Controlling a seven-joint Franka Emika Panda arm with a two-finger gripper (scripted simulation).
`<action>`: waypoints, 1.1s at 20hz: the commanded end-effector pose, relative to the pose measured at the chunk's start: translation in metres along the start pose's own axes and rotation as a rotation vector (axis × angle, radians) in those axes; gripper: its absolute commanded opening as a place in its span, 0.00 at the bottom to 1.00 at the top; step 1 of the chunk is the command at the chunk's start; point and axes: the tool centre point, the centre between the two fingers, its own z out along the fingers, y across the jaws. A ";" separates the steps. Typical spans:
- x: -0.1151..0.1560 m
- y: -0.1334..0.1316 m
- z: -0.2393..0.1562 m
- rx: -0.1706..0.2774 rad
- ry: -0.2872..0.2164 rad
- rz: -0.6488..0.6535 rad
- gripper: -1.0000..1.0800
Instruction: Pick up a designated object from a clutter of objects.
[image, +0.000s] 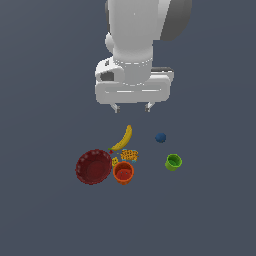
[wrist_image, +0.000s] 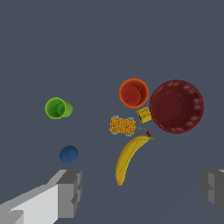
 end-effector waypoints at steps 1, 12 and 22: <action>0.000 0.000 0.000 0.000 0.000 0.000 0.62; 0.003 -0.003 -0.005 -0.009 0.004 -0.008 0.62; 0.024 0.001 0.015 0.041 -0.045 0.144 0.62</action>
